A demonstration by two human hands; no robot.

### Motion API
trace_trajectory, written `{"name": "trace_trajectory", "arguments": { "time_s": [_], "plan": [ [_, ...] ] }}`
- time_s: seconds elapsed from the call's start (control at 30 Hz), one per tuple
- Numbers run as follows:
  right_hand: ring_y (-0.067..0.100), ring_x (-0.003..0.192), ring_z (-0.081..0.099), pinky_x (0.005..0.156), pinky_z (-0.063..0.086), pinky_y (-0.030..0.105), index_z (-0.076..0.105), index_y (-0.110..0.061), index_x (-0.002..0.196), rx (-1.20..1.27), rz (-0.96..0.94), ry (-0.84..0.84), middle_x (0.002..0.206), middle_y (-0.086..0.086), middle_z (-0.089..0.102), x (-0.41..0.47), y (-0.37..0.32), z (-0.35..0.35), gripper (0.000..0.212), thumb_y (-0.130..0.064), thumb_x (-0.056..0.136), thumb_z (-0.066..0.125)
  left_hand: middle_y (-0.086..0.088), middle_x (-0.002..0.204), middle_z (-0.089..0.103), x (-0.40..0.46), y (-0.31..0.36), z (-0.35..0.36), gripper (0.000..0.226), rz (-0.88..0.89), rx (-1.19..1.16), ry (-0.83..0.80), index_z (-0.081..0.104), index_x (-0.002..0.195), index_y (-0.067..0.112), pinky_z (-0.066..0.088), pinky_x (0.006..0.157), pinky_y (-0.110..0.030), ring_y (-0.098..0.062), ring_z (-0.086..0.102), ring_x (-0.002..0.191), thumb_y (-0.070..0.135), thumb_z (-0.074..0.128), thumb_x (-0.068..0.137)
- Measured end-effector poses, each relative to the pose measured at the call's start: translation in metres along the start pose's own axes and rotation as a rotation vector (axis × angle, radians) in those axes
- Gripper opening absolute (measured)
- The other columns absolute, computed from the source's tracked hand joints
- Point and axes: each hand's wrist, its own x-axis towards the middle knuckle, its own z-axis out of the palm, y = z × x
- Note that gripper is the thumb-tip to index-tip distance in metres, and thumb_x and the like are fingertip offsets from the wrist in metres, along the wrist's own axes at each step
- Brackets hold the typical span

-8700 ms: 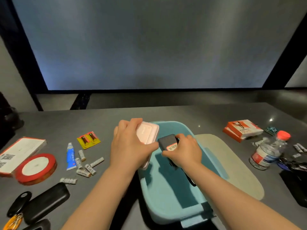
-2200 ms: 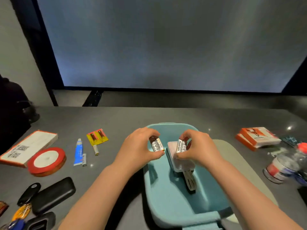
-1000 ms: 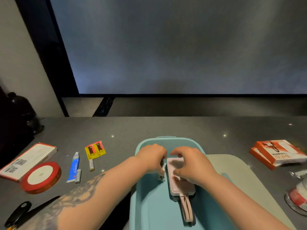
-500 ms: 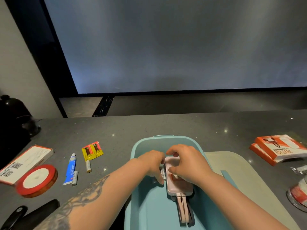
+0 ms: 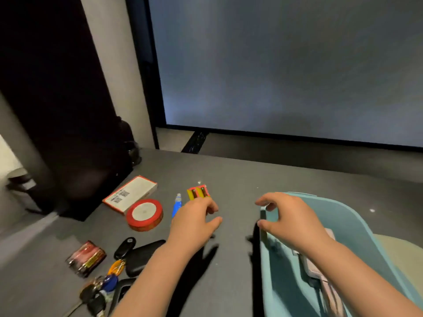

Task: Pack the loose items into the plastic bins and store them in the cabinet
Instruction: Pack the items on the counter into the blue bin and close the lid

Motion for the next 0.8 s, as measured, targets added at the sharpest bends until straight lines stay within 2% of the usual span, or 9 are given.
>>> {"name": "trace_trajectory", "arguments": {
  "time_s": [0.13, 0.23, 0.43, 0.57, 0.7, 0.8],
  "plan": [
    [0.001, 0.099, 0.056, 0.078, 0.044, 0.024, 0.061, -0.039, 0.111, 0.031, -0.089, -0.054, 0.102, -0.022, 0.058, 0.013, -0.058, 0.034, 0.038, -0.034, 0.074, 0.070, 0.015, 0.098, 0.064, -0.019, -0.057, -0.014, 0.020, -0.139, 0.030, -0.003, 0.062, 0.096, 0.030, 0.044, 0.074, -0.025, -0.006, 0.058, 0.091, 0.035, 0.068, 0.077],
    [0.002, 0.101, 0.056, 0.082, 0.045, 0.025, 0.059, -0.039, 0.114, 0.020, -0.096, -0.127, 0.108, -0.021, 0.060, 0.029, -0.081, 0.061, 0.041, -0.034, 0.075, 0.069, 0.013, 0.103, 0.064, -0.017, -0.089, -0.023, 0.023, -0.163, 0.054, -0.045, 0.062, 0.099, 0.031, 0.043, 0.073, -0.025, -0.007, 0.057, 0.092, 0.033, 0.067, 0.076],
    [0.014, 0.112, 0.056, 0.084, 0.047, 0.029, 0.055, -0.033, 0.124, -0.100, -0.051, -0.299, 0.125, -0.008, 0.058, 0.089, -0.090, 0.109, 0.052, -0.021, 0.075, 0.069, 0.004, 0.118, 0.057, 0.018, -0.118, -0.018, 0.047, -0.054, 0.145, -0.249, 0.057, 0.117, 0.029, 0.044, 0.086, -0.033, -0.018, 0.052, 0.107, 0.035, 0.071, 0.072],
    [0.022, 0.116, 0.054, 0.089, 0.049, 0.033, 0.050, -0.027, 0.128, -0.144, -0.042, -0.395, 0.131, -0.001, 0.051, 0.117, -0.085, 0.142, 0.061, -0.023, 0.073, 0.074, 0.002, 0.124, 0.055, 0.039, -0.130, -0.002, 0.058, 0.002, 0.170, -0.311, 0.054, 0.122, 0.027, 0.045, 0.089, -0.033, -0.020, 0.051, 0.112, 0.038, 0.072, 0.068],
    [0.025, 0.113, 0.055, 0.090, 0.050, 0.038, 0.049, -0.024, 0.126, -0.158, -0.062, -0.460, 0.128, 0.003, 0.051, 0.135, -0.080, 0.161, 0.064, -0.027, 0.069, 0.079, 0.002, 0.119, 0.058, 0.053, -0.140, 0.008, 0.054, 0.047, 0.201, -0.320, 0.055, 0.119, 0.030, 0.044, 0.086, -0.031, -0.019, 0.050, 0.108, 0.041, 0.070, 0.068],
    [0.024, 0.109, 0.056, 0.086, 0.050, 0.035, 0.051, -0.024, 0.123, -0.155, -0.070, -0.455, 0.124, 0.001, 0.054, 0.142, -0.078, 0.169, 0.061, -0.032, 0.069, 0.080, 0.003, 0.108, 0.061, 0.059, -0.146, 0.010, 0.049, 0.068, 0.188, -0.333, 0.058, 0.112, 0.031, 0.045, 0.082, -0.032, -0.018, 0.051, 0.101, 0.045, 0.069, 0.066]
  ]
}}
